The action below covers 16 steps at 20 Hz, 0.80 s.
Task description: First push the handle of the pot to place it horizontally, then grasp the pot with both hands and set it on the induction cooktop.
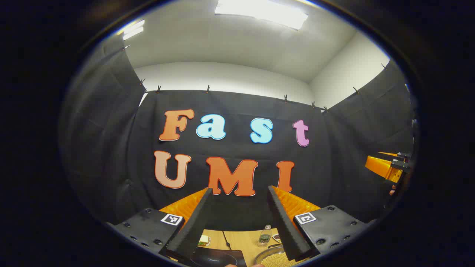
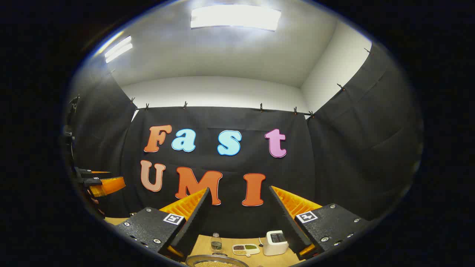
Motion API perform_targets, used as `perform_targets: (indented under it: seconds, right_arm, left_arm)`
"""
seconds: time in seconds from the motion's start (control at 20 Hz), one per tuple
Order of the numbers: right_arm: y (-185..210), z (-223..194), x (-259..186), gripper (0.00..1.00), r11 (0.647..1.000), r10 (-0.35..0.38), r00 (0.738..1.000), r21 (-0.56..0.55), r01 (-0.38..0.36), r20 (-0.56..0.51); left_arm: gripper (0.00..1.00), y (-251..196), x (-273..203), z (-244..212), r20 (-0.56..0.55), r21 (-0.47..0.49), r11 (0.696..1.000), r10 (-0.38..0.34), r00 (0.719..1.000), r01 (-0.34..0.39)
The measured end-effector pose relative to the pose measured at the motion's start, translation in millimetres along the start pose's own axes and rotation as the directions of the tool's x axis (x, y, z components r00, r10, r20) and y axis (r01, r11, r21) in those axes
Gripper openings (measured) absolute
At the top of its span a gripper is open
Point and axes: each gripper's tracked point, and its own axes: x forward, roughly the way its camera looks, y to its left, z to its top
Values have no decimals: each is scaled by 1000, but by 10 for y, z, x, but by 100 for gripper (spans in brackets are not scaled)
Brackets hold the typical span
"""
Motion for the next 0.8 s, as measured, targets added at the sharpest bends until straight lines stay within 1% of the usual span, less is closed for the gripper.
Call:
perform_targets:
  seconds: [0.05,0.1,0.15,0.2,0.25,0.3,0.35,0.4,0.45,0.5,0.55,0.6,0.65,0.7,0.75,0.8]
  right_arm:
    - [-4,-14,-4,99,1000,1,1000,1,-1,-3]
    - [-11,-11,-1,94,1000,1,1000,2,-1,-6]
    - [-14,-8,3,94,1000,3,1000,4,-3,-7]
    - [-17,0,1,99,1000,6,1000,6,-6,-4]
    - [-20,4,-18,99,1000,9,1000,9,-9,1]
    - [-9,18,-19,94,1000,12,1000,10,-12,7]
    - [2,16,-33,99,1000,18,1000,11,-18,14]
    - [36,35,-48,94,1000,26,999,12,-26,32]
    - [44,73,-48,94,999,34,998,9,-34,53]
    - [46,89,-49,94,999,38,997,1,-39,65]
    - [36,71,-65,94,999,38,997,-10,-37,72]
    - [26,67,-72,94,999,35,997,-23,-33,75]
    - [45,77,-73,94,999,32,996,-33,-29,79]
    - [60,82,-67,94,999,33,996,-41,-29,85]
    - [71,95,-72,94,998,36,995,-48,-32,89]
    - [72,101,-69,94,998,38,995,-54,-33,91]
  left_arm:
    - [94,-35,-17,-49,-14,-2,1000,-8,1000,8]
    - [92,-51,-24,-86,-25,5,1000,-11,1000,11]
    - [96,-52,-27,-97,-26,16,1000,-10,1000,10]
    - [96,-41,-38,-92,-23,24,1000,-6,1000,6]
    - [96,-23,-41,-101,-22,31,1000,3,1000,-2]
    - [96,-3,-54,-105,-22,34,999,11,1000,-10]
    - [96,-5,-79,-113,-25,31,999,15,1000,-14]
    - [96,-15,-98,-115,-26,26,1000,15,1000,-14]
    - [94,-27,-114,-103,-21,22,1000,13,1000,-13]
    - [96,-30,-130,-73,-12,21,1000,10,1000,-10]
    - [96,-46,-121,-49,-4,21,1000,6,1000,-6]
    - [94,-51,-122,-43,1,20,1000,6,1000,-6]
    - [94,-61,-123,-48,4,20,1000,8,1000,-8]
    - [96,-54,-118,-47,6,23,1000,10,1000,-10]
    - [94,-41,-109,-59,4,25,1000,13,1000,-13]
    - [96,-33,-92,-77,0,23,1000,15,1000,-15]
